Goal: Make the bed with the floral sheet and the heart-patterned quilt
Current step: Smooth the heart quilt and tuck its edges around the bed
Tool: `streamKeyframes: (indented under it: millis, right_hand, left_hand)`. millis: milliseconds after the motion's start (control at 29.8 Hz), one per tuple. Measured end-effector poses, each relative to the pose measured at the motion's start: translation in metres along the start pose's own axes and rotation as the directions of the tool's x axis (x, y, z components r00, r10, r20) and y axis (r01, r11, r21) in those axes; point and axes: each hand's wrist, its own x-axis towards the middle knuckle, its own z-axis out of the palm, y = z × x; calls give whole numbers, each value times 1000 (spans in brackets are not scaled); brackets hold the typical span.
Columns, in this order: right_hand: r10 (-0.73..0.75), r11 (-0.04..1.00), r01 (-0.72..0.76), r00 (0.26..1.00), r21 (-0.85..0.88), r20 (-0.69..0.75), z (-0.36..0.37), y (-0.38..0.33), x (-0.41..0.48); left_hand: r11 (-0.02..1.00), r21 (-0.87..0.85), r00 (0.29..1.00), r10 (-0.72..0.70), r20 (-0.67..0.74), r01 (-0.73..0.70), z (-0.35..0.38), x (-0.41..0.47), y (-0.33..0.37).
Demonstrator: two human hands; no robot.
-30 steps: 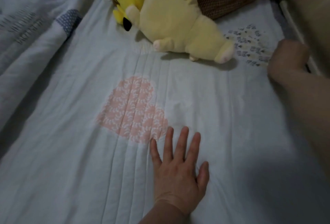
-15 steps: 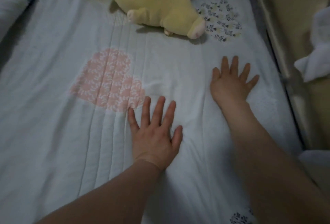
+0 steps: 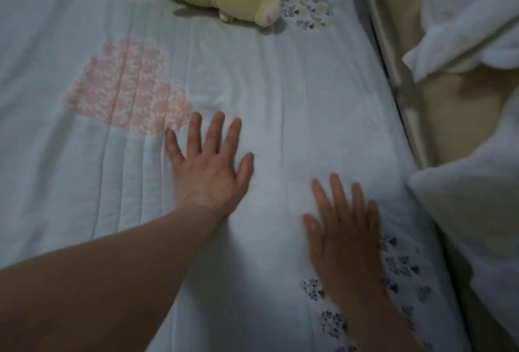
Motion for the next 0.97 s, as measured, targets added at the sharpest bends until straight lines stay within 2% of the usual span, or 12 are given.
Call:
streamKeyframes:
  millis: [101, 134, 201, 268, 335, 436, 536, 603, 771, 838, 905, 972]
  right_hand:
    - [398, 917, -391, 911, 84, -104, -4, 8, -9]
    - [370, 926, -354, 920, 128, -130, -10, -16, -15]
    - [80, 991, -64, 988, 121, -132, -7, -60, -71]
    - [-73, 992, 78, 996, 94, -55, 4, -48, -123]
    - [135, 988, -134, 991, 80, -4, 17, 1, -147]
    - [407, 911, -408, 913, 66, 18, 5, 10, -136]
    - [341, 936, -343, 939, 77, 36, -2, -24, -163]
    - [248, 968, -249, 962, -5, 109, 8, -6, -208]
    - [523, 851, -524, 852, 32, 20, 3, 30, -263]
    - [294, 955, -293, 956, 55, -9, -1, -1, -286]
    - [16, 1000, -16, 999, -11, 32, 19, -14, -338]
    - [103, 992, -93, 987, -80, 124, 35, 4, -383]
  left_hand:
    - [1000, -10, 1000, -8, 1, 8, -1, -1, 0]
    - [1000, -12, 1000, -9, 10, 9, -1, 1, -1]
    - [1000, -29, 996, 0, 85, 3, -7, -1, -1]
    - [998, -62, 980, 30, 195, -18, -18, 0, -2]
    - [991, -122, 944, 85, 319, -48, -38, -3, -8]
    - [971, -156, 952, 214, 217, -183, -66, -42, -25]
    - [928, -120, 924, 366, 113, -353, -67, -147, -35]
    - [881, -76, 862, 473, 181, -467, -51, -227, -47]
    - [811, -28, 785, 575, 231, -585, -51, -264, -72]
    - [786, -76, 753, 612, 240, -614, -59, -281, -80]
    - [738, -106, 701, 669, 249, -666, -65, -322, -98]
    - [676, -120, 629, 725, 280, -727, -66, -366, -117]
